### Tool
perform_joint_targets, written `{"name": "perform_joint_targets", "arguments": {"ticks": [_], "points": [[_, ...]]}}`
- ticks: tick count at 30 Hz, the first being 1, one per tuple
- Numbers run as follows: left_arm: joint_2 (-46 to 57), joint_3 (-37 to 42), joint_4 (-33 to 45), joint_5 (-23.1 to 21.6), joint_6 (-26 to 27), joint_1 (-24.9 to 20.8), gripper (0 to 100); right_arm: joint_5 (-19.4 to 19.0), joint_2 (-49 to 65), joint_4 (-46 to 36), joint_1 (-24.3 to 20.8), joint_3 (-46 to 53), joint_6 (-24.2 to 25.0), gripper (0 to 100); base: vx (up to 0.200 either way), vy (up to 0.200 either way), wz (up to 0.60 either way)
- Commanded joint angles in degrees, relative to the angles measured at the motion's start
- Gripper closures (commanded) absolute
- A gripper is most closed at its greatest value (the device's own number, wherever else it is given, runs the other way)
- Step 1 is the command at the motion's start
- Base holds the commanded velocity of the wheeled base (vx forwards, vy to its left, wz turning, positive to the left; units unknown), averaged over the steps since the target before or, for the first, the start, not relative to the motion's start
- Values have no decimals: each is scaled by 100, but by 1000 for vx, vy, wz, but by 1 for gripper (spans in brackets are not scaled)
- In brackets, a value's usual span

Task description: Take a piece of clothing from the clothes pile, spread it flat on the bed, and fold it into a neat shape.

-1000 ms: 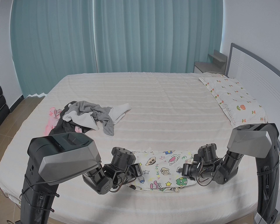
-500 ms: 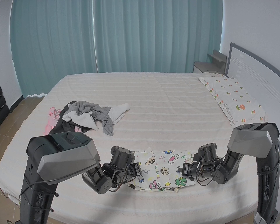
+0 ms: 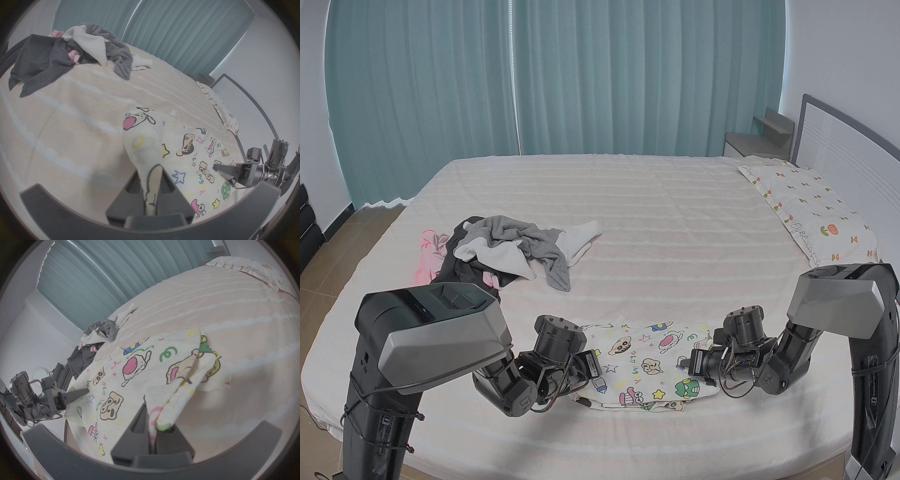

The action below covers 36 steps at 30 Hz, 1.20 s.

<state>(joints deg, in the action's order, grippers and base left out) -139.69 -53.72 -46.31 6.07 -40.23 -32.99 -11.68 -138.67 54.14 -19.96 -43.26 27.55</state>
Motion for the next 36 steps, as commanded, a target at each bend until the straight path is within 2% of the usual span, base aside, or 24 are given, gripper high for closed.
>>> {"name": "perform_joint_targets", "arguments": {"ticks": [1,22,36], "points": [[21,73,-1,8,-11,20,100,-1,42,0,-17,2,5,100,0,200,0],[-32,90,-1,8,-11,100,100,8,59,-9,-26,29,-4,100,0,200,0],[-120,125,-9,8,-46,126,100,43,68,0,-17,143,-39,100,0,0,0]]}}
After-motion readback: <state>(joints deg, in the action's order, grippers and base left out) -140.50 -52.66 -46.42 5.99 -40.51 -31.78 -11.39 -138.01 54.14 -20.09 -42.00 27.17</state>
